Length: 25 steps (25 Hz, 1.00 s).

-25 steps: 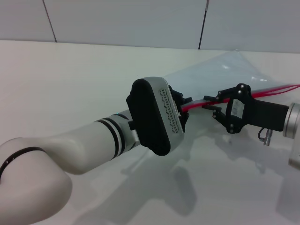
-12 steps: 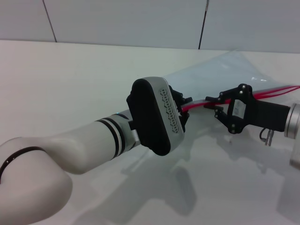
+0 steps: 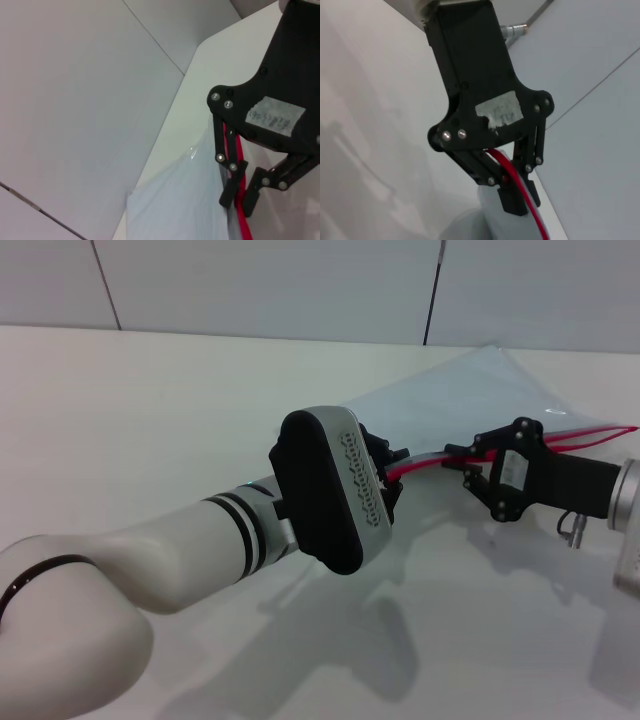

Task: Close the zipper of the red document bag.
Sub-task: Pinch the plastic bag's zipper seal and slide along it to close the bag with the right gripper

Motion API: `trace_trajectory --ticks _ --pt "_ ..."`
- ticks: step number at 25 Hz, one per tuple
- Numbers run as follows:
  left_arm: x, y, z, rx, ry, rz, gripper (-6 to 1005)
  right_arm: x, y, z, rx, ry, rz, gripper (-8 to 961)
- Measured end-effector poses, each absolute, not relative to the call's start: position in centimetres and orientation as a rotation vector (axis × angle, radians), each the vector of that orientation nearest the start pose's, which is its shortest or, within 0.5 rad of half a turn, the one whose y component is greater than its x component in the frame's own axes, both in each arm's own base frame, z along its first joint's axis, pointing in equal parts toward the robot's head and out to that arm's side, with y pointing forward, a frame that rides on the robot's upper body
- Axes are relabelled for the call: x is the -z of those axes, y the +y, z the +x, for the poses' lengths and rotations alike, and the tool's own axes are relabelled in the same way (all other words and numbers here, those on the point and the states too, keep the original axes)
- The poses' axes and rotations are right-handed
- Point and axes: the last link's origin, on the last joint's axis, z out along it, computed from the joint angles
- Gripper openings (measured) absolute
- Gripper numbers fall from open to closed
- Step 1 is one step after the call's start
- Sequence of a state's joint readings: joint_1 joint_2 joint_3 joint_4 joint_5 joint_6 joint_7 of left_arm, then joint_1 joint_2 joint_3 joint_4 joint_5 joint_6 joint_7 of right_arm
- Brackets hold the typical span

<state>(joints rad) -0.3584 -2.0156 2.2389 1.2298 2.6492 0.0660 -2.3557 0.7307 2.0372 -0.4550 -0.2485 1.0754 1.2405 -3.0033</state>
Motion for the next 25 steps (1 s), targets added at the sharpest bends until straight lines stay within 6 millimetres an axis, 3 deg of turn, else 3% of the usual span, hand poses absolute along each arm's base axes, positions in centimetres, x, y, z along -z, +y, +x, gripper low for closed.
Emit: trace_trajectory --ticks 11,25 --pt "11.2 32.6 -14.9 0.096 0.316 -2.336 64 3.3 37.9 27.6 -0.198 -0.550 -2.407 76" --pt "11.2 32.3 -14.7 0.104 0.334 -2.335 65 0.4 39.3 31.6 0.002 -0.311 -2.253 77"
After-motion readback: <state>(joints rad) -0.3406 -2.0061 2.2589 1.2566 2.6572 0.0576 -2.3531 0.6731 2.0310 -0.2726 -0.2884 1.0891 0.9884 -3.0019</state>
